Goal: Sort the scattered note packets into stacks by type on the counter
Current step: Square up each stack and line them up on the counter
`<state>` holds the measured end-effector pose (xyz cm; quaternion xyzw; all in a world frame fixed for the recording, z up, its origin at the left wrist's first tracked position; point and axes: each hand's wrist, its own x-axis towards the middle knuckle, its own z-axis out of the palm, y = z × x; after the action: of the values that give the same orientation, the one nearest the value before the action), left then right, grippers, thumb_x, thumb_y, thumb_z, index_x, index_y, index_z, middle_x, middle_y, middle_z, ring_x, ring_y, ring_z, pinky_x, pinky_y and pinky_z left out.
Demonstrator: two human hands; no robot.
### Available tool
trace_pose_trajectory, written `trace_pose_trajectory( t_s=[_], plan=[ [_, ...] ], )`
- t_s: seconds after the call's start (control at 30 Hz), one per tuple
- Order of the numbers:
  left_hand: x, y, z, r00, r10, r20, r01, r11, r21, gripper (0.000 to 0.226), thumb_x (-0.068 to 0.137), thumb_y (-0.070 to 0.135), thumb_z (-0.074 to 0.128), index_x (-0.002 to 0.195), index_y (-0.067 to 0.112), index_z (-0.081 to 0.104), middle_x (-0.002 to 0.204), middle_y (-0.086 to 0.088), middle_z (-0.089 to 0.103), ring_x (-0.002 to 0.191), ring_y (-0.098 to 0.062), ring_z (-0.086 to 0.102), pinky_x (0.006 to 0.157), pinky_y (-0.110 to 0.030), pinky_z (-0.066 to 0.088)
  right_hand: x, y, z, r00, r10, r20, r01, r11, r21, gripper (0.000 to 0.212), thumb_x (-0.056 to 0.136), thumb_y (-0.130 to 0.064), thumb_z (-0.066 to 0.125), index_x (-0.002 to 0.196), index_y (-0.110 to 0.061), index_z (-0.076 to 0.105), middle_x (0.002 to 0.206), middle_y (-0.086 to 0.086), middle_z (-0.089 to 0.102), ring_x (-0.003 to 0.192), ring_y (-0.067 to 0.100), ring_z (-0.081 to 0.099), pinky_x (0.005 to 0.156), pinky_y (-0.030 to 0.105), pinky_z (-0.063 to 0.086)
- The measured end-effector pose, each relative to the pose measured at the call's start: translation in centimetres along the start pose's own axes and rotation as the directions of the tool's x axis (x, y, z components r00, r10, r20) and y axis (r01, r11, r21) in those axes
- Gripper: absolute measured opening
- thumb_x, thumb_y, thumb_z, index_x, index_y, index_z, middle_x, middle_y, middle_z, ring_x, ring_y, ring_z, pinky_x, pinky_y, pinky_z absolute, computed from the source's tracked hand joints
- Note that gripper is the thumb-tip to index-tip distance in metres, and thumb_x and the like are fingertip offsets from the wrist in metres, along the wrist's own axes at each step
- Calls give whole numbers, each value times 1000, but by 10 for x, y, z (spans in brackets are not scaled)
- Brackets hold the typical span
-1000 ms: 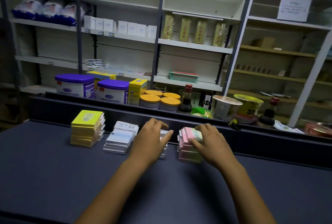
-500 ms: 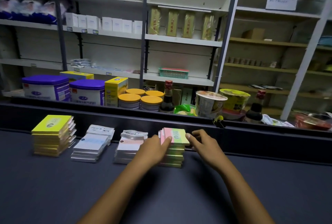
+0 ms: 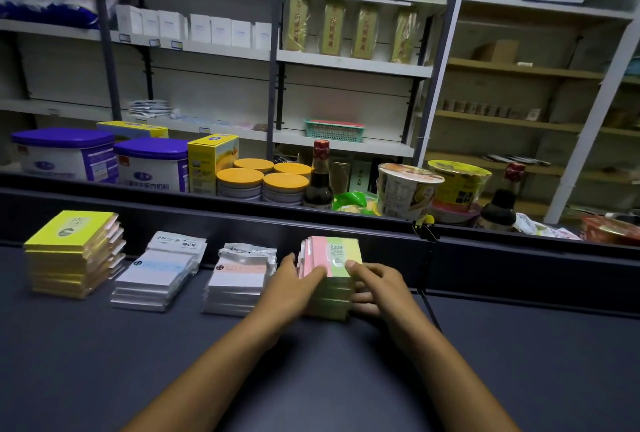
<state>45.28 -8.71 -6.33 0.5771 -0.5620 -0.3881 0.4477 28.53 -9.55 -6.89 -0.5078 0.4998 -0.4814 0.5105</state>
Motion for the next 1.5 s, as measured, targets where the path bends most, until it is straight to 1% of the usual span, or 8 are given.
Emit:
trace_pose_trajectory(
  t_s=[0.13, 0.23, 0.57, 0.73, 0.9, 1.03, 1.2, 1.5],
  plan=[
    [-7, 3, -3, 997, 62, 43, -57, 993, -106, 107, 55, 27, 66, 153, 12, 25, 144, -4, 42, 123, -17, 53, 104, -35, 47, -3, -1, -12, 991, -119, 55, 117, 992, 39, 53, 83, -5, 74, 133, -9, 54, 120, 8, 69, 104, 20, 71, 78, 28, 59],
    [-12, 3, 0, 986, 111, 128, -106, 993, -44, 109, 58, 18, 65, 155, 10, 15, 147, -3, 23, 132, -16, 41, 110, -26, 39, -9, 2, -21, 973, -180, 143, 214, 937, -277, 77, 78, 10, 71, 142, -18, 40, 137, 6, 46, 111, 8, 60, 81, 16, 54],
    [-13, -2, 13, 979, 54, 198, -13, 979, -204, 44, 82, 1, 52, 120, 22, 46, 124, -3, 60, 109, -3, 61, 93, -18, 49, -14, 13, 3, 980, -160, 118, 191, 923, -336, 86, 82, 9, 61, 153, -18, 21, 146, 10, 40, 131, 22, 49, 111, 40, 43],
    [-19, 0, 11, 977, 100, 191, -64, 981, -183, 79, 67, 22, 50, 145, 14, 38, 145, -13, 43, 136, -24, 42, 116, -45, 32, -17, 14, 16, 974, -211, 84, 227, 927, -300, 84, 83, 10, 62, 152, -16, 22, 145, 10, 37, 134, 20, 45, 114, 41, 40],
    [-15, 0, 9, 976, 147, 164, -127, 984, -127, 69, 69, 15, 54, 138, 13, 46, 139, -12, 45, 131, -19, 45, 114, -35, 35, -18, 13, 11, 960, -255, 114, 278, 912, -301, 82, 83, 13, 61, 150, -20, 26, 147, 8, 42, 136, 18, 45, 116, 42, 37],
    [-10, -9, 14, 971, 198, 131, -189, 979, -75, 58, 85, -9, 54, 139, 10, 45, 137, -12, 38, 111, 9, 40, 85, 7, 28, -21, 15, 13, 945, -286, 157, 321, 900, -295, 72, 82, 16, 59, 136, -26, 38, 143, 6, 49, 131, 14, 50, 113, 37, 41],
    [-6, -11, 13, 966, 231, 117, -224, 972, -70, 60, 86, -14, 52, 141, 6, 42, 138, -10, 36, 102, 24, 38, 81, 9, 26, -19, 18, 12, 941, -301, 158, 336, 889, -309, 75, 88, 16, 56, 148, -19, 28, 147, 1, 46, 136, 11, 46, 117, 36, 37],
    [-13, -8, 9, 957, 257, 133, -252, 966, -55, 62, 81, 1, 62, 139, 8, 43, 138, -13, 37, 118, 4, 40, 90, 5, 28, -20, 19, 13, 946, -275, 169, 318, 882, -347, 79, 92, 13, 54, 155, -18, 17, 152, 0, 41, 142, 13, 38, 120, 40, 30]
  ],
)
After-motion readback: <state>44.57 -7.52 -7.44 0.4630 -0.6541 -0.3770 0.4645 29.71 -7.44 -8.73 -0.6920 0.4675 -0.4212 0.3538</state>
